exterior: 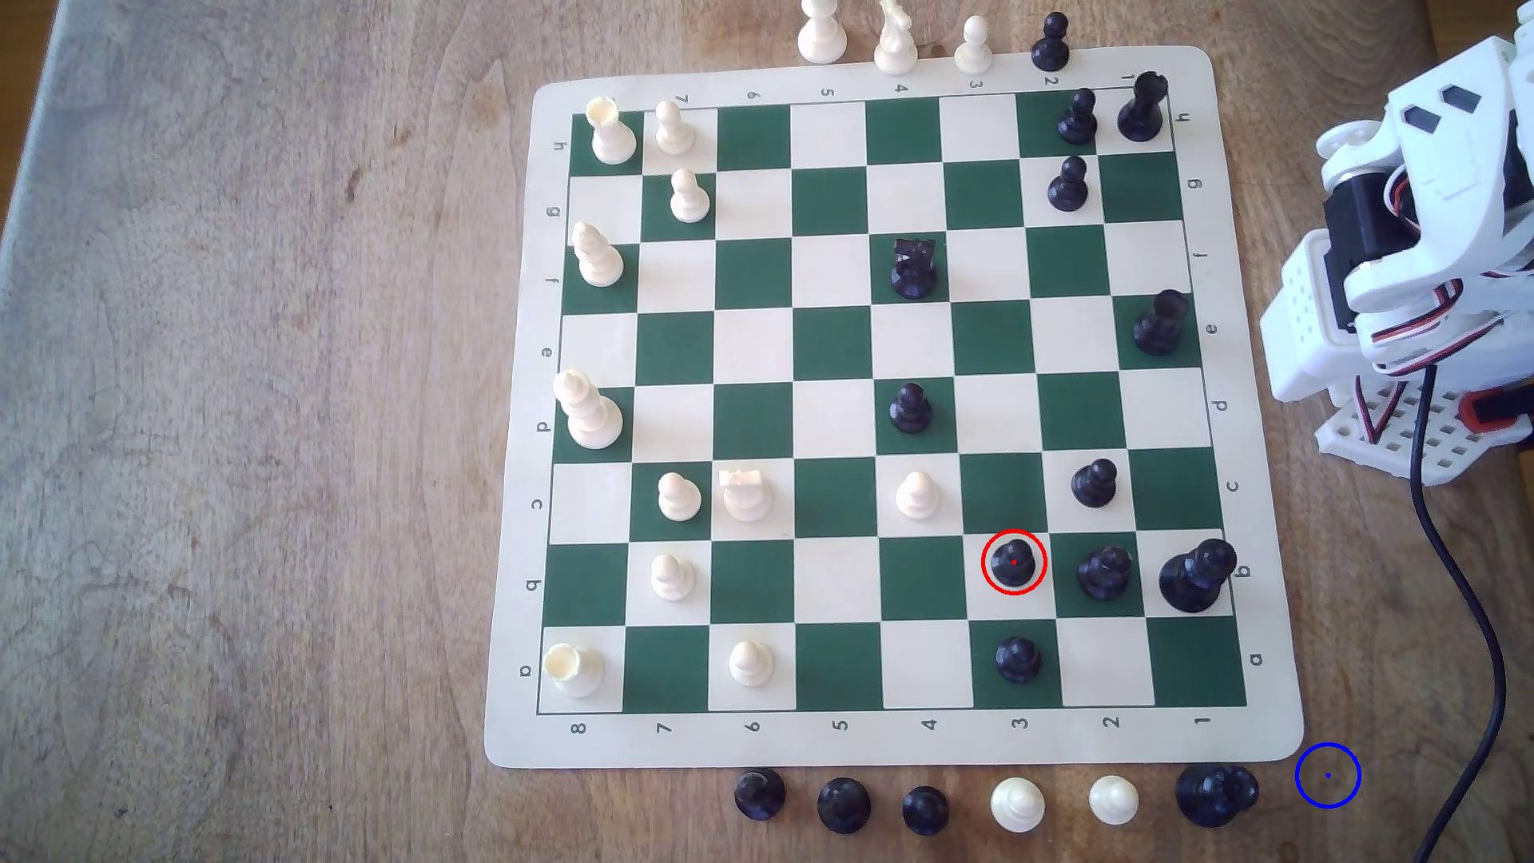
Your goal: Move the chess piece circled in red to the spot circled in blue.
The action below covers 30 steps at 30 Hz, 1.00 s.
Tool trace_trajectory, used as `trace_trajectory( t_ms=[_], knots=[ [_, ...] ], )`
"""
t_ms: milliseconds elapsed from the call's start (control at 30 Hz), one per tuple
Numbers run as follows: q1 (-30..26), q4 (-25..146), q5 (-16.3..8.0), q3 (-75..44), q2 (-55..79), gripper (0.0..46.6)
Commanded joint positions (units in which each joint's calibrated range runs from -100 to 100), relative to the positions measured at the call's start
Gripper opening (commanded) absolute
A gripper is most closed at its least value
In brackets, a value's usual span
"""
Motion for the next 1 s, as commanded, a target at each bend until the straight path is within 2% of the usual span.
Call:
trace_trajectory(
  t_ms=[0, 167, 233, 467, 600, 633, 833, 967],
  knots=[
    [-1.9, -0.9, 0.1, 1.1, -0.2, 0.2],
    [-3.7, 2.8, 0.1, 1.1, -0.2, 0.2],
    [-5.6, 11.6, 0.1, 1.1, -0.1, 0.2],
    [-6.9, 37.9, 0.0, -1.5, -0.1, 0.2],
    [-9.3, 71.7, -0.1, -13.9, 0.0, 0.2],
    [-9.4, 88.3, -0.3, -20.3, 0.0, 0.2],
    [-5.2, 115.8, -0.3, -30.5, 0.1, 0.2],
    [-9.0, 133.5, -0.3, -39.5, 8.4, 0.2]
  ],
)
